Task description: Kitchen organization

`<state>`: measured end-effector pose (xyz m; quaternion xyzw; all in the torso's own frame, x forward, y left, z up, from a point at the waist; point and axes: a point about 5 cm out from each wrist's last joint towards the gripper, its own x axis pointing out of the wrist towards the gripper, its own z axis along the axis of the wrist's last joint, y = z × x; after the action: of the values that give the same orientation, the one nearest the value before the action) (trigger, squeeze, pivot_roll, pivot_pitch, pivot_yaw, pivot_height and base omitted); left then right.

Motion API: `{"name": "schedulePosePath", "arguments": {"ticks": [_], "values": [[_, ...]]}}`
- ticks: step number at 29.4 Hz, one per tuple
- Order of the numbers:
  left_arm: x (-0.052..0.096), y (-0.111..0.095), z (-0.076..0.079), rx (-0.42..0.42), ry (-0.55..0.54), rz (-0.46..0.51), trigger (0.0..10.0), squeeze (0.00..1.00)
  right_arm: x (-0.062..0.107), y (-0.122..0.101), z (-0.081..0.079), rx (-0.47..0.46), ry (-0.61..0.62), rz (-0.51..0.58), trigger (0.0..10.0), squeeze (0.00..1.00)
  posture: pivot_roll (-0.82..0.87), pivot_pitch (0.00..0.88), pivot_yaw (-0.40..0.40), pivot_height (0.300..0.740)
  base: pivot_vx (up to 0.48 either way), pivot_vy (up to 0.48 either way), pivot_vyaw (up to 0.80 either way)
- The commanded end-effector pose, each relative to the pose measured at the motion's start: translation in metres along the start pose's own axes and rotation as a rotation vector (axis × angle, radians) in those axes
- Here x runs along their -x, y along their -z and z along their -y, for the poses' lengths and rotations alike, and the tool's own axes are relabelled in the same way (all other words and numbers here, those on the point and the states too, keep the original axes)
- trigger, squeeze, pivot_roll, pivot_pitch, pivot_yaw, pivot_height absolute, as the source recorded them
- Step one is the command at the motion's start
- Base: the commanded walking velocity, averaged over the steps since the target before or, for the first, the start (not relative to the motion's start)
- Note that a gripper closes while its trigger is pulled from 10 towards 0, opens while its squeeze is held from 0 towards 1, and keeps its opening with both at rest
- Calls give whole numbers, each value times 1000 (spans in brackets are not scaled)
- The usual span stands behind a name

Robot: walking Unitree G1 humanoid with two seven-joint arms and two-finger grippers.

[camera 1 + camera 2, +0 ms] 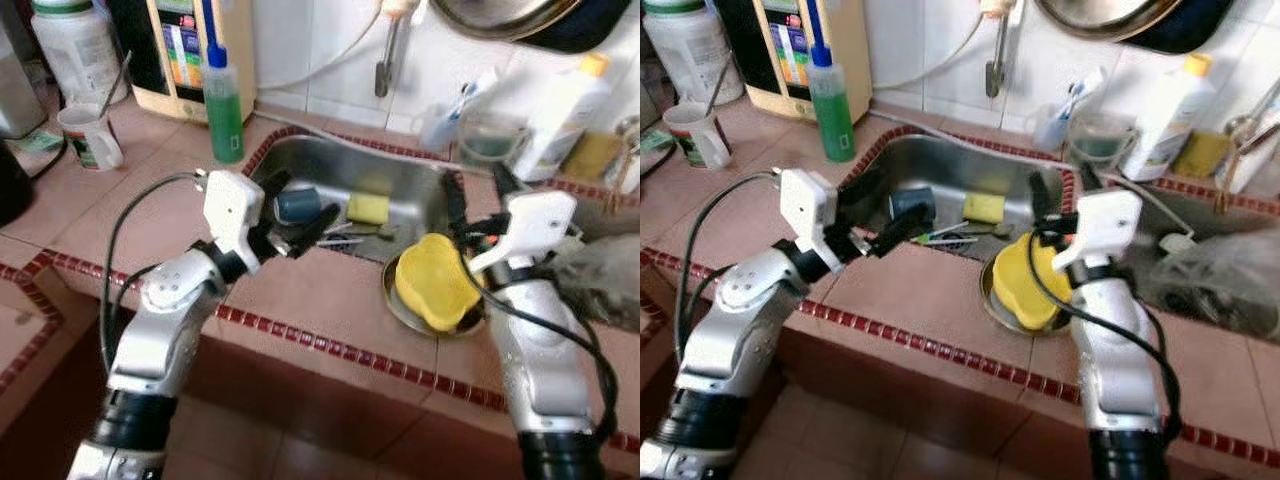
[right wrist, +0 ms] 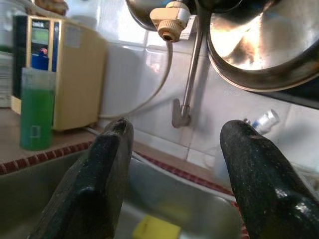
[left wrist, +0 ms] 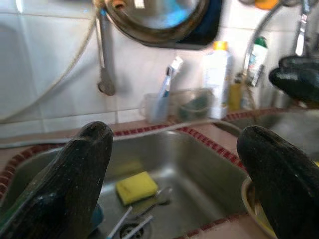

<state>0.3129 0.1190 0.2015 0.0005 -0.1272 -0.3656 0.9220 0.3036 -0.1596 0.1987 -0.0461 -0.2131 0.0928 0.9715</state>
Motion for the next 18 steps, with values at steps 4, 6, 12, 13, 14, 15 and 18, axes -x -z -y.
{"name": "schedulePosePath", "arguments": {"ticks": [4, 6, 12, 13, 14, 15, 18], "values": [[-5, -1, 5, -2, 17, 8, 10000, 0, 4, 0, 6, 4, 13, -16, 10000, 0, 36, 29, -41, 740, 0, 0, 0], [-4, -1, 5, -4, 12, 9, 10000, 0, 5, 1, 5, -7, 9, -20, 10000, 0, 35, 30, -41, 740, 0, 0, 0], [1, 0, -2, -37, -24, -3, 10000, 0, 9, 1, 4, -34, 1, -24, 10000, 1000, 34, 32, -40, 740, 0, 0, 0], [1, 0, -3, -42, -29, -6, 10000, 0, 9, 1, 3, -35, 1, -25, 10000, 1000, 34, 32, -40, 740, 0, 0, 0], [3, 2, -5, -57, -35, -15, 10000, 0, 11, 2, 3, -36, 10, -31, 10000, 1000, 35, 35, -41, 740, 0, 0, 0], [5, 3, -7, -72, -39, -26, 10000, 0, 13, 4, 3, -37, 23, -39, 10000, 1000, 35, 35, -41, 740, 0, 0, 0], [11, 5, -6, -80, 4, -47, 10000, 0, 21, 10, -1, -65, 30, -73, 10000, 1000, 36, 42, -43, 740, 0, 0, 0]]}}
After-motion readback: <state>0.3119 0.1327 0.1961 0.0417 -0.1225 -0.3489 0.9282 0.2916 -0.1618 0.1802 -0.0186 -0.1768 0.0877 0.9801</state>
